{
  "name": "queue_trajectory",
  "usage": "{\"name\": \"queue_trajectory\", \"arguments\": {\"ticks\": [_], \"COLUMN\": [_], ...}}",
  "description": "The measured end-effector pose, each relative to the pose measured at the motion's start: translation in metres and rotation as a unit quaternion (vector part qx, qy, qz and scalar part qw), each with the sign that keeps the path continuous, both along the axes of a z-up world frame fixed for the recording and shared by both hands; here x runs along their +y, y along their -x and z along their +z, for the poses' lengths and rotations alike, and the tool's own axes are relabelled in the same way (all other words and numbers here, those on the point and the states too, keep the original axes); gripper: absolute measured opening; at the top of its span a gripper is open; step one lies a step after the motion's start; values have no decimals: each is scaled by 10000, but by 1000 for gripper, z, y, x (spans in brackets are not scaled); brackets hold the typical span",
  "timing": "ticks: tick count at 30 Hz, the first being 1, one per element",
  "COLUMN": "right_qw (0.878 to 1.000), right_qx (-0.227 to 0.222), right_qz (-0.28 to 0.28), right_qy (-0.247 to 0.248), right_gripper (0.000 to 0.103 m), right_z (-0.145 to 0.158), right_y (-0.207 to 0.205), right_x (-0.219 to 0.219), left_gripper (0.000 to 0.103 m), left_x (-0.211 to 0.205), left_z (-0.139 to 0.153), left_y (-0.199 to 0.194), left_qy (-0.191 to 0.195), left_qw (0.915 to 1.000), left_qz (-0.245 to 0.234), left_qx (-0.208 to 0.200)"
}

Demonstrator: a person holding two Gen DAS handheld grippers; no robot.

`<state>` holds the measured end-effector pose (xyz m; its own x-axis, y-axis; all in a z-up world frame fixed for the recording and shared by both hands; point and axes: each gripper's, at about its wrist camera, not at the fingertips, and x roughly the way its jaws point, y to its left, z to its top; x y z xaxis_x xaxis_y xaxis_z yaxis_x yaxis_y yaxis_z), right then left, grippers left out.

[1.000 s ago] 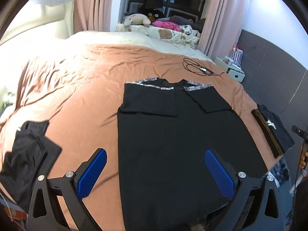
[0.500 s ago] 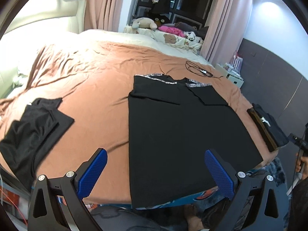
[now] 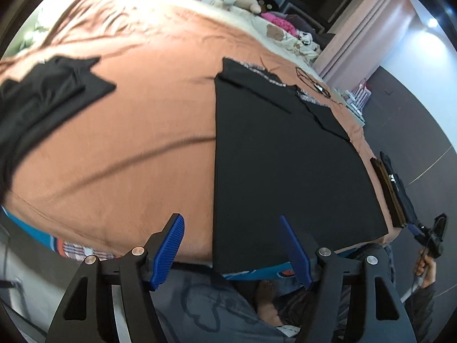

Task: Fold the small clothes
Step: 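Move both grippers back to the hem of the folded shirt, then grasp the shirt hem with both grippers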

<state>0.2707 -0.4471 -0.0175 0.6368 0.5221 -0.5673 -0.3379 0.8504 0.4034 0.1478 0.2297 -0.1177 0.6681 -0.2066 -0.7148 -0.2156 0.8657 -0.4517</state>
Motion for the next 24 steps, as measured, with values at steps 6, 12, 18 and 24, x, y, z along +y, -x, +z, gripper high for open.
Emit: {"name": "queue_trajectory", "arguments": {"ticks": [6, 12, 18, 24], "right_qw": [9991, 9966, 9911, 9855], "right_qx": [287, 656, 993, 1096], "right_qz": [29, 49, 162, 315], "right_qy": [-317, -487, -867, -1255], "right_gripper": [78, 74, 74, 68], "right_z": [-23, -49, -63, -70], "right_y": [-21, -36, -56, -66], "right_x": [-4, -7, -18, -27], "left_gripper": [67, 67, 65, 55], "left_x": [1, 1, -3, -4], "left_z": [-29, -53, -67, -71], "left_y": [6, 11, 7, 2], "left_qy": [688, 1137, 1511, 1955], "left_qw": [9976, 9934, 9882, 9804], "left_qz": [-30, -27, -162, -231], "left_qx": [19, 129, 186, 107]}}
